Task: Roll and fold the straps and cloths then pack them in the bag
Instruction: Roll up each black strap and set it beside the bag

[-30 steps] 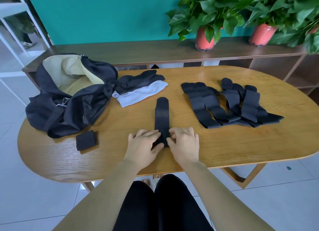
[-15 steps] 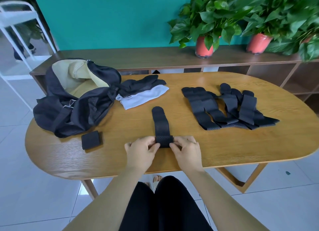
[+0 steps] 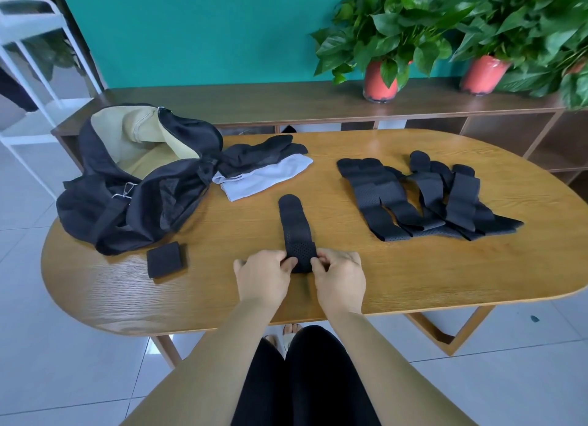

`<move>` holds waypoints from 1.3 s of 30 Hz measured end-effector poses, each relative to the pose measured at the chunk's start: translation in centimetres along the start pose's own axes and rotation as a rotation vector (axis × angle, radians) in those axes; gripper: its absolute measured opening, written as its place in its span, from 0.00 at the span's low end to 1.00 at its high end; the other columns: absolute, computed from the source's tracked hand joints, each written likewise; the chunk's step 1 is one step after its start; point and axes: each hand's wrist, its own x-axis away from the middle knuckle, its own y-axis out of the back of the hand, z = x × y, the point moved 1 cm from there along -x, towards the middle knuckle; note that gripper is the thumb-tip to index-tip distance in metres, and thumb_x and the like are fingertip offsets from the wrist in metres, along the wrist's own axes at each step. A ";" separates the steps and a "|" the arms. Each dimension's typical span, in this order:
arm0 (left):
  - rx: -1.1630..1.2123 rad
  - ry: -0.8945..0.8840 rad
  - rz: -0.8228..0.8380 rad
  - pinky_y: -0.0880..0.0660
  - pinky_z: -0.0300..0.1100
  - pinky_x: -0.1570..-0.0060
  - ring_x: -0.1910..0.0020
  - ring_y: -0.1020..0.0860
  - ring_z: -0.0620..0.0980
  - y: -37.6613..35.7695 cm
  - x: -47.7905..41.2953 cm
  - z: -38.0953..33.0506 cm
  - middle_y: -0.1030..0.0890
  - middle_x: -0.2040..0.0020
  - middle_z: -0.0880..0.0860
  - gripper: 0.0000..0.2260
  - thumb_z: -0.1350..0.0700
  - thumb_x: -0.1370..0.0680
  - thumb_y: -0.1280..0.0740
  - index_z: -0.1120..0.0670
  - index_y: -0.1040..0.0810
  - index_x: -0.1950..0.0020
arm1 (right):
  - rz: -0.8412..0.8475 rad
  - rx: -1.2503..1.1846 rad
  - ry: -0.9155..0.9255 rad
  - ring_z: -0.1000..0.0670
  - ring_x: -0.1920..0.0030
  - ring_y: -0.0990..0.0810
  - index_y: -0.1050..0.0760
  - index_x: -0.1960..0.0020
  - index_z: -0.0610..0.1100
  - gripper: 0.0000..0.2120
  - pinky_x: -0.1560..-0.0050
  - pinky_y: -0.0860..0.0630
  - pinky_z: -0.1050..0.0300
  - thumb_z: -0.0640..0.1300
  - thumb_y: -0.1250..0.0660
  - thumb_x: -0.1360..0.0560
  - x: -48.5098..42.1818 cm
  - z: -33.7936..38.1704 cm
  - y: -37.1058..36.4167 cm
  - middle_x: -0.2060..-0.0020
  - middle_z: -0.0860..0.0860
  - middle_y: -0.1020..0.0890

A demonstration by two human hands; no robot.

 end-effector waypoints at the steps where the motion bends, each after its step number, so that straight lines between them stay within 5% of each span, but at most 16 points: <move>1: -0.019 0.005 -0.005 0.42 0.44 0.55 0.62 0.25 0.49 0.0 0.0 -0.1 0.21 0.66 0.48 0.15 0.43 0.21 0.39 0.50 0.20 0.60 | -0.003 0.008 0.003 0.50 0.47 0.28 0.18 0.48 0.46 0.07 0.53 0.25 0.54 0.44 0.32 0.25 0.0 0.0 0.0 0.59 0.52 0.18; 7: -0.009 0.011 -0.029 0.44 0.45 0.50 0.54 0.23 0.47 -0.1 0.1 -0.3 0.21 0.59 0.45 0.07 0.44 0.21 0.38 0.45 0.24 0.51 | -0.033 0.048 0.063 0.47 0.48 0.26 0.18 0.45 0.47 0.11 0.56 0.23 0.50 0.43 0.29 0.27 -0.1 -0.1 -0.4 0.58 0.51 0.17; 10: -0.049 -0.028 0.004 0.46 0.46 0.48 0.40 0.30 0.48 -0.3 0.0 -0.2 0.23 0.43 0.45 0.14 0.46 0.20 0.38 0.41 0.26 0.35 | -0.063 0.114 0.134 0.45 0.56 0.24 0.16 0.51 0.48 0.10 0.66 0.23 0.50 0.40 0.26 0.31 -0.1 -0.3 -0.7 0.63 0.51 0.19; 13: -0.131 -0.150 0.024 0.48 0.45 0.48 0.34 0.36 0.47 -0.5 0.2 -0.1 0.30 0.33 0.43 0.15 0.49 0.19 0.41 0.41 0.27 0.32 | -0.083 0.167 0.205 0.45 0.62 0.25 0.15 0.55 0.48 0.09 0.71 0.27 0.53 0.39 0.24 0.34 0.0 -0.3 -0.8 0.66 0.51 0.22; 19: -0.165 -0.372 0.196 0.46 0.46 0.39 0.29 0.40 0.45 0.3 0.0 1.3 0.37 0.26 0.40 0.23 0.43 0.21 0.42 0.47 0.33 0.27 | -0.011 0.208 0.324 0.45 0.53 0.25 0.16 0.53 0.45 0.09 0.61 0.27 0.51 0.44 0.30 0.32 0.4 -0.7 0.0 0.55 0.50 0.21; 22: -0.173 -0.458 0.240 0.51 0.41 0.42 0.29 0.39 0.43 1.0 0.0 2.8 0.34 0.27 0.39 0.25 0.38 0.23 0.43 0.45 0.31 0.28 | 0.116 0.197 0.482 0.48 0.41 0.28 0.18 0.49 0.44 0.17 0.51 0.28 0.52 0.45 0.35 0.36 1.1 -1.3 1.2 0.44 0.51 0.20; 26: -0.002 -0.424 0.287 0.50 0.41 0.41 0.32 0.38 0.38 1.8 1.3 3.9 0.30 0.32 0.36 0.34 0.32 0.31 0.54 0.44 0.27 0.32 | 0.125 0.150 0.525 0.52 0.43 0.27 0.18 0.46 0.45 0.17 0.51 0.29 0.56 0.42 0.34 0.34 1.7 -1.8 1.8 0.49 0.54 0.17; 31: 0.231 -0.256 0.263 0.37 0.47 0.35 0.39 0.27 0.42 2.1 2.0 3.7 0.20 0.43 0.42 0.16 0.49 0.22 0.36 0.44 0.26 0.33 | 0.169 0.036 0.329 0.50 0.51 0.24 0.19 0.43 0.47 0.13 0.49 0.28 0.56 0.43 0.31 0.27 1.8 -1.2 1.9 0.55 0.49 0.22; 34: 0.265 -0.176 0.158 0.24 0.48 0.55 0.58 0.21 0.49 1.5 1.7 3.1 0.18 0.60 0.47 0.06 0.54 0.21 0.35 0.52 0.20 0.49 | 0.199 0.007 0.166 0.49 0.52 0.25 0.19 0.48 0.49 0.07 0.52 0.26 0.53 0.47 0.33 0.25 1.2 -0.5 1.2 0.59 0.49 0.23; 36: 0.221 -0.124 0.077 0.30 0.46 0.68 0.69 0.27 0.53 1.3 1.4 2.5 0.26 0.71 0.51 0.09 0.55 0.21 0.35 0.57 0.25 0.60 | 0.177 0.024 0.129 0.49 0.52 0.26 0.20 0.53 0.46 0.06 0.57 0.26 0.53 0.47 0.34 0.24 0.9 0.2 0.7 0.63 0.48 0.22; 39: 0.194 -0.073 0.026 0.42 0.42 0.73 0.71 0.34 0.51 0.9 1.1 2.0 0.33 0.73 0.49 0.16 0.56 0.22 0.35 0.54 0.35 0.68 | 0.124 0.054 0.099 0.48 0.53 0.27 0.20 0.57 0.44 0.07 0.62 0.30 0.56 0.46 0.34 0.24 0.4 0.9 0.1 0.66 0.48 0.22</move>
